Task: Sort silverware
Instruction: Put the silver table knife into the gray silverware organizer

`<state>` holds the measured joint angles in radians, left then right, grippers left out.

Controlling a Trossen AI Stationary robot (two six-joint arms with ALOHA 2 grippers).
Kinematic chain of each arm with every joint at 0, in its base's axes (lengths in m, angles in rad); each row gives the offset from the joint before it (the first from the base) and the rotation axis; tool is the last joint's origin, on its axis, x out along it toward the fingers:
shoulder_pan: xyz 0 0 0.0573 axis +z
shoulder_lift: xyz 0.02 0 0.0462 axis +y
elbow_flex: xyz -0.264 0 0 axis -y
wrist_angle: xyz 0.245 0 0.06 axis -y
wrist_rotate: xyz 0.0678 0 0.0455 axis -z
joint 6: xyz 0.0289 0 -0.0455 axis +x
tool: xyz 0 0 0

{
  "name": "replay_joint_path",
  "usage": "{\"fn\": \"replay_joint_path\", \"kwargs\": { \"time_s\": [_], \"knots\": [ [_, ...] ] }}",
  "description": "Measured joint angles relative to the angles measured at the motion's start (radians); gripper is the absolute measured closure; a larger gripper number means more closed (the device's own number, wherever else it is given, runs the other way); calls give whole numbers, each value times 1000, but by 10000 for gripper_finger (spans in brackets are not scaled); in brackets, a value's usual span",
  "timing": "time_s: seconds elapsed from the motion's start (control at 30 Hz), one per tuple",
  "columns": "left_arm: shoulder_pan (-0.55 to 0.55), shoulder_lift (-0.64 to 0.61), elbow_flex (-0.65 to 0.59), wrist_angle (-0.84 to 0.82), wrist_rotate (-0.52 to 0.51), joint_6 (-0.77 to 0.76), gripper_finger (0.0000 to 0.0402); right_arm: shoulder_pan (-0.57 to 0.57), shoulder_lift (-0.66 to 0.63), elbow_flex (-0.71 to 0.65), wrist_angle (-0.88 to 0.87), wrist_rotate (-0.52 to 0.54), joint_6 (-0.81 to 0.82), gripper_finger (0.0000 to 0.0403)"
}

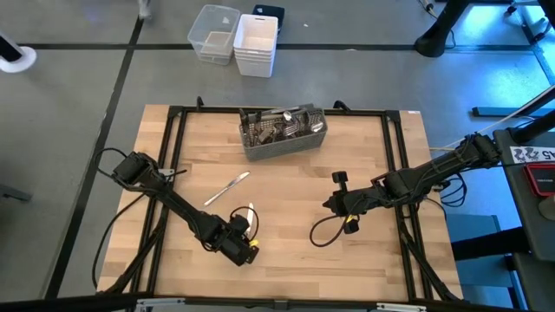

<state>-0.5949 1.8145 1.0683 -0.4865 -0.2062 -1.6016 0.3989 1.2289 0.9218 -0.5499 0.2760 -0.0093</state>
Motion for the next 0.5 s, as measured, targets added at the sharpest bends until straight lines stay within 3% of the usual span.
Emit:
{"fn": "replay_joint_path", "kwargs": {
  "time_s": [0.5],
  "knots": [
    [-3,21,1,121,-62,65,275,0,0,0,-3,0,0,393]
  ]
}}
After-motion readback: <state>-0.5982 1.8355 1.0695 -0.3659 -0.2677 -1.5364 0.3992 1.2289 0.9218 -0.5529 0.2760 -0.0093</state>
